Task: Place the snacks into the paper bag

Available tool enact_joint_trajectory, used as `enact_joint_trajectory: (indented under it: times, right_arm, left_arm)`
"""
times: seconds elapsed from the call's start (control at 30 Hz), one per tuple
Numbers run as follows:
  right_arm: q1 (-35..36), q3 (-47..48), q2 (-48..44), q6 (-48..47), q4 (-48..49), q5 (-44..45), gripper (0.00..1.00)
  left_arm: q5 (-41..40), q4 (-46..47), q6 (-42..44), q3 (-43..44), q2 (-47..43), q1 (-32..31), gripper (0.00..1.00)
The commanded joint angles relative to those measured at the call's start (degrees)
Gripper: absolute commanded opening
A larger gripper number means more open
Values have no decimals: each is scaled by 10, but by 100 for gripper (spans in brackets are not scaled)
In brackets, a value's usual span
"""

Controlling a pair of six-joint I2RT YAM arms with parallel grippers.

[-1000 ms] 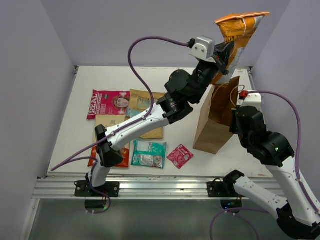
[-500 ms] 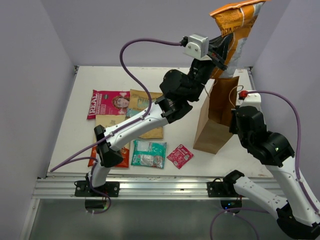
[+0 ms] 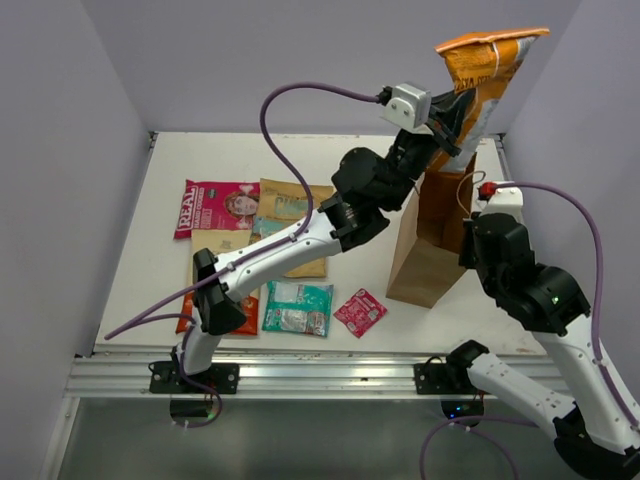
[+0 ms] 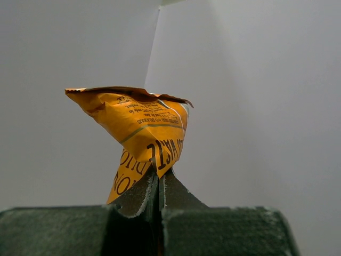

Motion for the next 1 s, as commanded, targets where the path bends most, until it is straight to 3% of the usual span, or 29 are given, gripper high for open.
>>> enact_joint_trajectory:
  times: [0.0,0.13,0.4,0.7,0.97]
  right_arm:
    - [-1,-8,-5,-2,-12,-15,0]
    - [-1,7,-12,1,-24,-13,0]
    - [-2,24,-13,3,-44,-7,0]
    - [-1,50,-16,6,-59,-5,0]
    - [-1,61,-8,7,-67,-2,0]
  left_arm:
    - [18,39,-23,-29,-6,-9,0]
    - [39,33,-31,-83,-9,-12,0]
    - [183,38,-35,-119,-11,-12,0]
    - [263,33,-77,-188,-9,1,0]
    - [391,37,-155,-152,23,17,0]
